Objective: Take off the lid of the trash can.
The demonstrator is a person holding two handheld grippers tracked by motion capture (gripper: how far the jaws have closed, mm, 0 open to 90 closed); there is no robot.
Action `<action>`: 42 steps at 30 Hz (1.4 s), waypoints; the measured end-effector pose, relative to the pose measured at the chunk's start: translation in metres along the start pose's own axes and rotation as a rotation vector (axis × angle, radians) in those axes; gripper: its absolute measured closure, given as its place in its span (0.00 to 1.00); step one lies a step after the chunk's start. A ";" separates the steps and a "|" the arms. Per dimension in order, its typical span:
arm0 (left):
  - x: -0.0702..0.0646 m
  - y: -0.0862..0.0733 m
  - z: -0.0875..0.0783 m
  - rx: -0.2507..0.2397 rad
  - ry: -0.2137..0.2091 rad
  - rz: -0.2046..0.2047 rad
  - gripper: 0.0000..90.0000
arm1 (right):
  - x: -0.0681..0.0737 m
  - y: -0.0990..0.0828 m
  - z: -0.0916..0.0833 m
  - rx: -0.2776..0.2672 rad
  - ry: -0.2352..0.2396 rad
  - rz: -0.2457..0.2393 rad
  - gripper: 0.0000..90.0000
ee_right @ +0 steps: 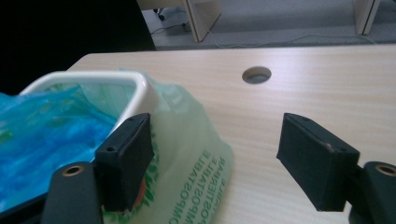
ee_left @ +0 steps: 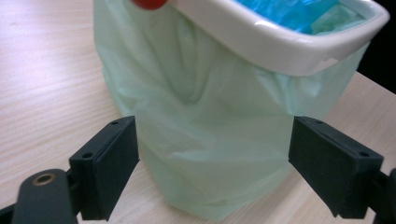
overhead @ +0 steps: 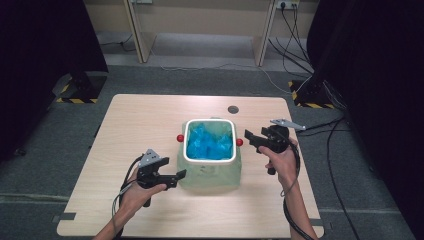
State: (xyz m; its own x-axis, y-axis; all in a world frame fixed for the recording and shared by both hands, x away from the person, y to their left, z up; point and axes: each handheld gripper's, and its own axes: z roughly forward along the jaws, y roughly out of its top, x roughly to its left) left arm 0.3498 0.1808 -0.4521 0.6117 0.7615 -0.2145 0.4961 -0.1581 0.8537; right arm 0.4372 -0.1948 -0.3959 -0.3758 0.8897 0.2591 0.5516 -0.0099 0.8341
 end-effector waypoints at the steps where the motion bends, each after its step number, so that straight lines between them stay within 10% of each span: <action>1: -0.002 0.001 0.000 -0.005 -0.003 0.005 0.17 | 0.003 0.004 0.001 -0.003 0.003 -0.010 0.33; 31: -0.034 0.028 0.030 0.002 0.032 0.158 0.16 | 0.057 0.025 0.063 0.272 -0.037 -0.206 0.72; 42: -0.036 0.033 0.024 -0.029 0.061 0.171 0.18 | 0.069 0.033 0.048 0.187 -0.072 -0.212 0.75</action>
State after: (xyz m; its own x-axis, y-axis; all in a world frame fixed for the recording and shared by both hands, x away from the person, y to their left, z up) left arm 0.3589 0.1337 -0.4274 0.6463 0.7622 -0.0367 0.3701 -0.2711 0.8886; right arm 0.4653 -0.1117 -0.3735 -0.4473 0.8931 0.0472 0.5962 0.2584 0.7601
